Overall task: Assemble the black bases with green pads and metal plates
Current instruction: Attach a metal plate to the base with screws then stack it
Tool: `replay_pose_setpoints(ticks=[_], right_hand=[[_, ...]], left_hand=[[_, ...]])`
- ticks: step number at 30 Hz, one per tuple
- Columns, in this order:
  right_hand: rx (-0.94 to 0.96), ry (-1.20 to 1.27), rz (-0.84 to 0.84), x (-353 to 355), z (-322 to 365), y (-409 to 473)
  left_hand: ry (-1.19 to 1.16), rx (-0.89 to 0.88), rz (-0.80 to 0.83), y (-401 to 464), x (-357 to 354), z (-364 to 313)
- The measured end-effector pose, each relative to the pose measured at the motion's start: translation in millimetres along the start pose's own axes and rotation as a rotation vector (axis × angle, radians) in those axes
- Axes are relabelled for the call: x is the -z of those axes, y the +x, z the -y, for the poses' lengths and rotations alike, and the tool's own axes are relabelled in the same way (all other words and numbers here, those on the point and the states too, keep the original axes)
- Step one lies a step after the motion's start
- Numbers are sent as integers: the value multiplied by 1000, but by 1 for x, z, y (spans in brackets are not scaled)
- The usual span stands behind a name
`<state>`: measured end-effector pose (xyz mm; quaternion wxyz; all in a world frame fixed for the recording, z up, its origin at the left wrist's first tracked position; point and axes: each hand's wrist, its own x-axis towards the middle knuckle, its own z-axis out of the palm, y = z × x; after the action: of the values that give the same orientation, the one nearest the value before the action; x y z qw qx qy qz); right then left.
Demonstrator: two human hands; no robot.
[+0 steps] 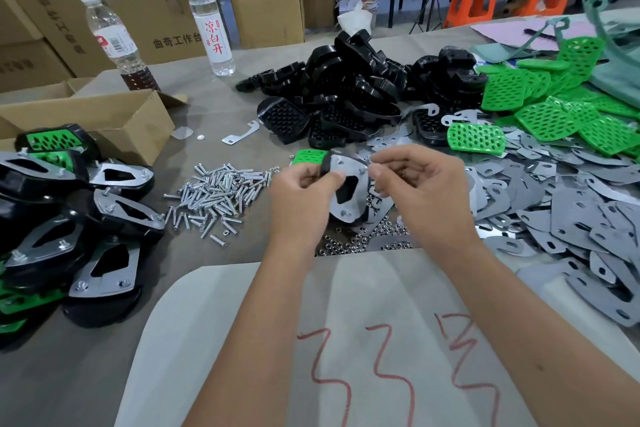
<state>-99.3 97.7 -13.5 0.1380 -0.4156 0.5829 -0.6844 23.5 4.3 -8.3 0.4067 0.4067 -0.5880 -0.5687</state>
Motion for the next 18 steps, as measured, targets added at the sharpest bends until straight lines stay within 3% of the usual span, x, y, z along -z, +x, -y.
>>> replay_pose_setpoints(ticks=[9,18], right_hand=[[76,-113,9,3,-2,4],[1,-38,57,3,-12,8]], left_hand=[[-46,-64,325,-5,-2,1],[-76,-23,366,-5,-2,3]])
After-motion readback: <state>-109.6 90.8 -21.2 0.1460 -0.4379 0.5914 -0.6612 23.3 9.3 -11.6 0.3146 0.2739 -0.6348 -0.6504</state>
